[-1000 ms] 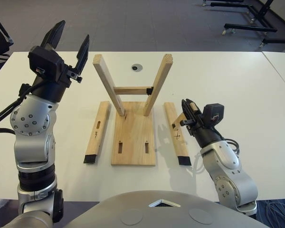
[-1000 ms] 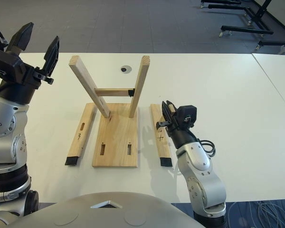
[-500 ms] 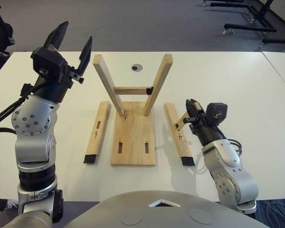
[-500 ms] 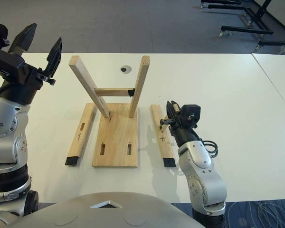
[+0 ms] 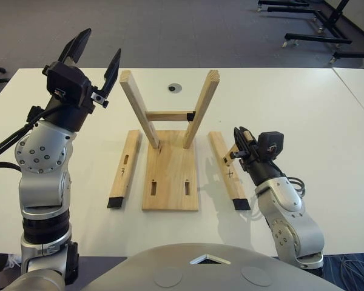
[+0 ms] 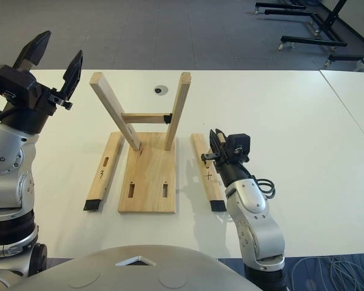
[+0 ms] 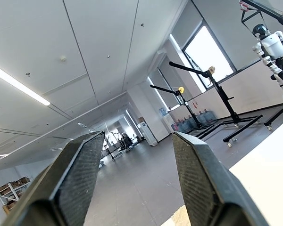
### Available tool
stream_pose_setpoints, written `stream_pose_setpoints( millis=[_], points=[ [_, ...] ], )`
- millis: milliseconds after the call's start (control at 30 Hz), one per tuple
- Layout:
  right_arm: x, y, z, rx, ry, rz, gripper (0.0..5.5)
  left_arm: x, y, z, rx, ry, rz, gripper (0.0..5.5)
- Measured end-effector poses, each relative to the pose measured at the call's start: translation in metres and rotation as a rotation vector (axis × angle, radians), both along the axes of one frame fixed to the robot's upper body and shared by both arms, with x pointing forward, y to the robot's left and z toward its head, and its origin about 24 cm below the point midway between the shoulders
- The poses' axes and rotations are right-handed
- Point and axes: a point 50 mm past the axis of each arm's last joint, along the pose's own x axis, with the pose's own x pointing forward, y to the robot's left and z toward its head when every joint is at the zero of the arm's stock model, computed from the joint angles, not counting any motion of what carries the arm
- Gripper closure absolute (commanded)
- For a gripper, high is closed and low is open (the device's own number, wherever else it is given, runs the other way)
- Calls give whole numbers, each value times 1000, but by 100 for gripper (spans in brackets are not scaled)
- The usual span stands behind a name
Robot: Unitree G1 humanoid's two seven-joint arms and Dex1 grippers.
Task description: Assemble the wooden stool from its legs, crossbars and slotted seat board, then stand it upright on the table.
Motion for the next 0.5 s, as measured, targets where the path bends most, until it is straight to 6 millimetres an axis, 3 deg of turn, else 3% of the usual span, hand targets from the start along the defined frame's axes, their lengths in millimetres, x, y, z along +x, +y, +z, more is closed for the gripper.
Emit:
stream_pose_setpoints(
  millis=[233,500],
  points=[
    [4,-5,1,-147,-27,52,511,-1,-3,-4,17,1,9,289],
    [33,-38,5,-178,16,75,511,-9,-14,-16,-28,-19,70,289]
  ],
)
